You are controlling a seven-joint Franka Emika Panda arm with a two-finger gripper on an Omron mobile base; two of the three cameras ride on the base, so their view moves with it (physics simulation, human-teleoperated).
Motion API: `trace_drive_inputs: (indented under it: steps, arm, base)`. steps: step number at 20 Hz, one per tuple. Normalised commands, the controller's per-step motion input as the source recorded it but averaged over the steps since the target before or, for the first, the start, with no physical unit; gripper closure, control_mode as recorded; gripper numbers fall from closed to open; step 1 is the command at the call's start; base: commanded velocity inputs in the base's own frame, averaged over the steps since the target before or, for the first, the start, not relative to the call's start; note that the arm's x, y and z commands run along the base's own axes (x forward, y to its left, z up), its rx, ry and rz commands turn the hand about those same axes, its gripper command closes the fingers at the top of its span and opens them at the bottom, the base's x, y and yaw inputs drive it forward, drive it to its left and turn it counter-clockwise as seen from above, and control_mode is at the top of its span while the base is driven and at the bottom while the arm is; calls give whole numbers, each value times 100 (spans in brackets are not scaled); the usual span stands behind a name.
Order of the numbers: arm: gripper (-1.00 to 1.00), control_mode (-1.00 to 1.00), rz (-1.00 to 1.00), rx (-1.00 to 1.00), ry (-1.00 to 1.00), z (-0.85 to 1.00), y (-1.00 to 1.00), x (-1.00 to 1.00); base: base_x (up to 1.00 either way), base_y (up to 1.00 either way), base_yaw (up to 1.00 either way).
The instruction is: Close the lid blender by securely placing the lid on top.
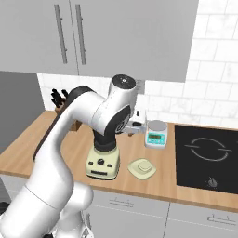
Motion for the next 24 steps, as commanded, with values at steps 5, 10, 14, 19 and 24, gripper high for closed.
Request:
trace_drive_inputs:
  steps: [5,10,14,19,24]
  arm:
    - [-100,-100,33,0,-7,-22,-93,18]
    - [-100,-100,34,0,-3,-30,-60,35]
    - [-100,-100,23,0,-10,-29,-30,2]
    - [-100,-100,24,1,-13,-34,-18,2]
    - [-100,-100,21,6,-8,-35,0,20]
  base:
    - [0,0,0]
    - [0,0,0]
    - [0,0,0]
    - [0,0,0]
    - [0,0,0]
